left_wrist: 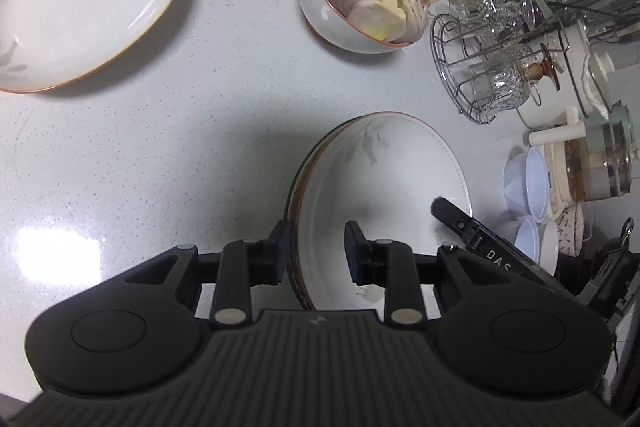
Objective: Organize plates and bowls
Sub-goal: 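Lower the white plate onto the floral plate and open both grippers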
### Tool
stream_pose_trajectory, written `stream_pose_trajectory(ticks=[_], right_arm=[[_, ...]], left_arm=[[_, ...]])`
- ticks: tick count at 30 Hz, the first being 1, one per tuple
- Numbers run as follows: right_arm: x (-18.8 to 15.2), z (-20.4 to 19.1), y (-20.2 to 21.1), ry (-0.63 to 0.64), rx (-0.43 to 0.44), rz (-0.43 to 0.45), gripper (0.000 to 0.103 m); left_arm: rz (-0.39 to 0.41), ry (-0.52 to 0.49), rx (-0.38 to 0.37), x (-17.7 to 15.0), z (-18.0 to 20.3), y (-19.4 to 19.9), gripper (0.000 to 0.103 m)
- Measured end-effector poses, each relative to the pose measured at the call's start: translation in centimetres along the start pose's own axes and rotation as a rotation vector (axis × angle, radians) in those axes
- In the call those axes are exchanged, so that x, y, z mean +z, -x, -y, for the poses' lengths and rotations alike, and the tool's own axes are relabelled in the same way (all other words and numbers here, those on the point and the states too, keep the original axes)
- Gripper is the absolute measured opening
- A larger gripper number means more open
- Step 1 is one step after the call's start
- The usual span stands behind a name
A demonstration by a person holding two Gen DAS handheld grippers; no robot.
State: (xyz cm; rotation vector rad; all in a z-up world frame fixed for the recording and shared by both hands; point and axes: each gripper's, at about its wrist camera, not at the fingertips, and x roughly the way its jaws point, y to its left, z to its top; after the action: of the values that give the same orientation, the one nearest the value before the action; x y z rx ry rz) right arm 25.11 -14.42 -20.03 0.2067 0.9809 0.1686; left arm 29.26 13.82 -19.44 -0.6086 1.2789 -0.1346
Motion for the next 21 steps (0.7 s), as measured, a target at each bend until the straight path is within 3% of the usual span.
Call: stream_pose_trajectory(ticks=[6,16,21], right_arm=[[0.2,-0.1,0.2,0.001,-0.021,0.004,0.028],[0.9,0.0,3.1,-0.018,-0.074,0.109,0.028],[1.7,-0.7,6.1,-0.009,-0.061,0.179,0.028]], left_arm=[[0.047,-0.005,0.005,-0.3,-0.5,1.4,0.032],[0.203,-0.141,0.060,-0.3,2.4,5.2,0.032],[0.277,-0.213,0.064,-0.2,4.1,7.6,0.032]])
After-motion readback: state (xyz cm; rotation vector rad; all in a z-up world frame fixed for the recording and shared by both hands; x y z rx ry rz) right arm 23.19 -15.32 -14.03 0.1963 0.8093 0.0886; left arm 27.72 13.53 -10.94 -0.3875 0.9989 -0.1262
